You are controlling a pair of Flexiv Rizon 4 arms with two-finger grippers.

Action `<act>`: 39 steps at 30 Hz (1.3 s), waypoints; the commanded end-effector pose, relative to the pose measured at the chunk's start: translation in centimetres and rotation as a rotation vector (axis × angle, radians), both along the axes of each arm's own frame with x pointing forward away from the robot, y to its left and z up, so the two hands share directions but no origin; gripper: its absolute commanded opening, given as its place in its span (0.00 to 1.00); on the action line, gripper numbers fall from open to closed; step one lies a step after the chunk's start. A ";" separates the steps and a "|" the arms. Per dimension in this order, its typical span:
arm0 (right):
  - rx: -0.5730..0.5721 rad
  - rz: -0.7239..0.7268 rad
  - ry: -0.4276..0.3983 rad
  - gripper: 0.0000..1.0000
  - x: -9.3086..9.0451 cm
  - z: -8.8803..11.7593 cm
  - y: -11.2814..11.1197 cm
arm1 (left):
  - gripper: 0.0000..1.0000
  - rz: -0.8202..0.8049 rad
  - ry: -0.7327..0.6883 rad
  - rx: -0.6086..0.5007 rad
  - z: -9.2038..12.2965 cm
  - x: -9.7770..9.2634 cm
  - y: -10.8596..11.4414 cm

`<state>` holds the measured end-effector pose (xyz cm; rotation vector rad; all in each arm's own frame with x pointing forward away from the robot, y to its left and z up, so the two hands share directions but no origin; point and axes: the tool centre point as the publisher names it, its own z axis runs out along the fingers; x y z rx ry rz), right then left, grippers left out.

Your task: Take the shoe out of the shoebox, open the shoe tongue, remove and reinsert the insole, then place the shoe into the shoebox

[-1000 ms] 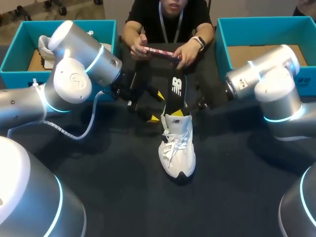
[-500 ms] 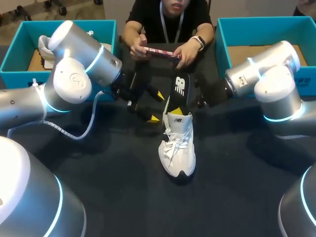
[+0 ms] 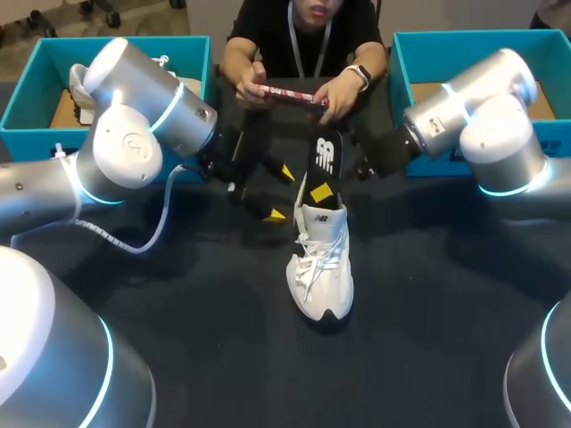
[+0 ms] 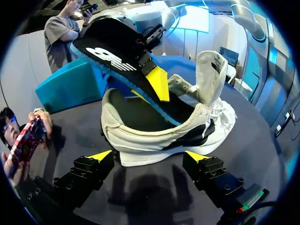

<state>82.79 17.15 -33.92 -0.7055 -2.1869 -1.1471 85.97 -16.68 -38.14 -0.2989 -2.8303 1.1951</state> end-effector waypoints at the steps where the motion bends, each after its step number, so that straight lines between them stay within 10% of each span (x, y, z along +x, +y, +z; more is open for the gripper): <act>1: -0.025 0.041 0.025 0.00 0.0 -0.6 0.2 | 1.00 0.003 -0.003 0.003 0.0 -0.2 0.1; 16: -0.025 0.043 0.098 0.00 -2.6 -1.8 0.7 | 1.00 0.014 -0.003 0.004 0.0 -0.3 0.2; 27: -0.062 0.053 0.042 0.29 -0.7 0.4 0.4 | 1.00 0.012 -0.002 -0.004 0.0 -0.3 0.1; 39: -0.071 0.048 0.021 0.24 0.8 0.7 -0.3 | 1.00 0.023 0.000 -0.003 -0.1 -0.2 0.7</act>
